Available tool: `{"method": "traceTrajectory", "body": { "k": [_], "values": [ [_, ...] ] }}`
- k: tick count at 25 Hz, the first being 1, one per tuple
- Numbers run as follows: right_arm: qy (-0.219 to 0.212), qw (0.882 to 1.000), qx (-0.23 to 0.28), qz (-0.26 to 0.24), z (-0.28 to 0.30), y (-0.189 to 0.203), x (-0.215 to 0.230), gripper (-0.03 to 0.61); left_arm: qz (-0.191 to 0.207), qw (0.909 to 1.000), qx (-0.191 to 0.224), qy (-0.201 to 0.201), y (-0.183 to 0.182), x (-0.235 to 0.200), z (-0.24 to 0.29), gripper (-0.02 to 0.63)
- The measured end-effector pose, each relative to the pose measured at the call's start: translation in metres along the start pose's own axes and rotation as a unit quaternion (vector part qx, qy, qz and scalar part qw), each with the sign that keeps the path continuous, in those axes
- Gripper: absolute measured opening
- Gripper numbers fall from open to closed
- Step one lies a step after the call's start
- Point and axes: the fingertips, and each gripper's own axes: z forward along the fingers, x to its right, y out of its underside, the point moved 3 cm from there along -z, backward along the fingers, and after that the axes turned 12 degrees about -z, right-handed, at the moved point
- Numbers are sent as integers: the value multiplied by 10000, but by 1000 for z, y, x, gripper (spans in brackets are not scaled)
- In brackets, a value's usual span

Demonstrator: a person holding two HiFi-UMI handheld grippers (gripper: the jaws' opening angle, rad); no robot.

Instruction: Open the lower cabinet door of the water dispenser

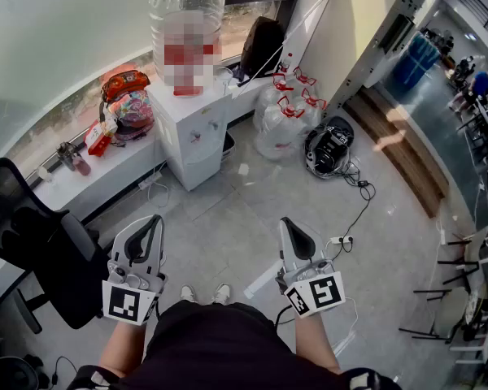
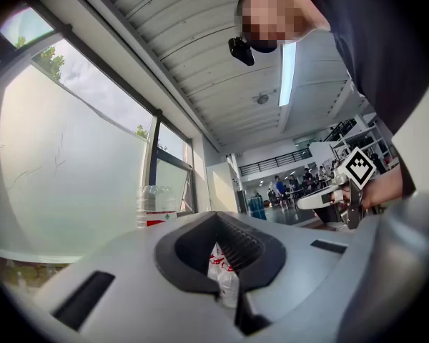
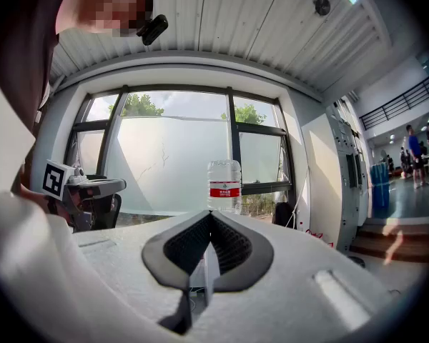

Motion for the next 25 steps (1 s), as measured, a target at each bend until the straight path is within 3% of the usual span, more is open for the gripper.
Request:
{"method": "traceTrajectory", "body": {
  "k": [13, 25],
  "values": [
    [54, 9995, 153, 276, -9, 5, 19, 5, 17, 9999, 18, 97, 1, 16, 17, 8],
    [42, 9991, 52, 413, -37, 35, 56, 5, 74, 9999, -119, 7, 15, 52, 35, 8]
  ]
}}
